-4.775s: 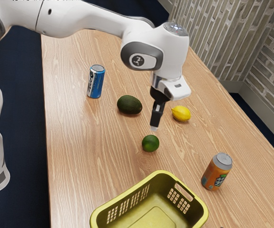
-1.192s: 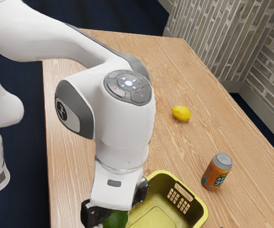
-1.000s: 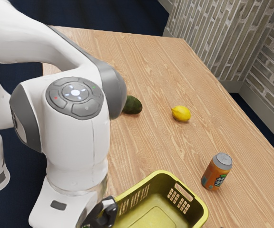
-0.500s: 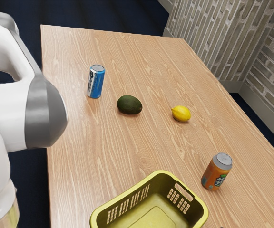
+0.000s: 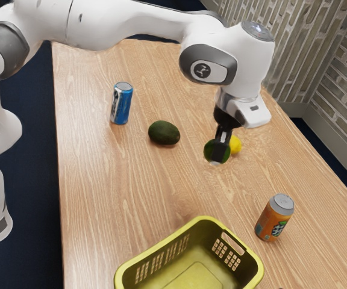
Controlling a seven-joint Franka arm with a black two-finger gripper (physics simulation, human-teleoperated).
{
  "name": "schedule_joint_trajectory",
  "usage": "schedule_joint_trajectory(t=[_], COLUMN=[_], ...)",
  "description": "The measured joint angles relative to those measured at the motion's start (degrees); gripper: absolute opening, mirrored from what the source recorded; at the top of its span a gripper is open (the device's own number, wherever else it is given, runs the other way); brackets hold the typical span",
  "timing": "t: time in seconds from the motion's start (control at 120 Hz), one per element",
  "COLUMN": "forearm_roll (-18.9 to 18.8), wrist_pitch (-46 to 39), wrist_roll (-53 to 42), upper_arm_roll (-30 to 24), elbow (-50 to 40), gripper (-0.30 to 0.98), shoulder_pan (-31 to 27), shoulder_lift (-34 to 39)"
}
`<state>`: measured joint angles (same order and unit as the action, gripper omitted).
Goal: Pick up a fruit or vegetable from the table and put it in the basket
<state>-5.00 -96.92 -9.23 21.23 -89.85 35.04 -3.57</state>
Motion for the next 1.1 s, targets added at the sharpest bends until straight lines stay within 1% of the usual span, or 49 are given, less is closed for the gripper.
schedule_joint_trajectory(t=[0.042, 0.083, 0.125, 0.25, 0.325, 0.383, 0.517, 0.592, 0.867, 1.1], forearm_roll=[0.0, -0.1, -0.1, -0.1, -0.1, -0.1, -0.2, -0.1, -0.1, 0.0], wrist_pitch=[0.0, 0.0, 0.1, 0.1, 0.1, 0.2, 0.3, 0.3, 0.4, 0.5], wrist_roll=[0.0, 0.0, 0.0, 0.0, 0.0, 0.0, 0.0, 0.0, 0.0, 0.2], upper_arm_roll=[0.1, 0.0, 0.0, 0.0, 0.0, 0.0, 0.2, 0.2, -0.3, -1.0], elbow=[0.0, 0.0, 0.0, 0.0, 0.0, 0.0, 0.1, 0.1, 0.1, 0.1], gripper=[0.2, 0.21, 0.21, 0.2, 0.2, 0.2, 0.2, 0.2, 0.2, 0.2], shoulder_pan=[-2.5, -2.2, 0.1, 10.0, 12.4, 11.9, 8.1, 7.0, 9.0, 8.8], shoulder_lift=[0.1, 0.1, 0.1, -0.1, -0.1, 0.0, 0.0, 0.1, -0.1, -0.1])
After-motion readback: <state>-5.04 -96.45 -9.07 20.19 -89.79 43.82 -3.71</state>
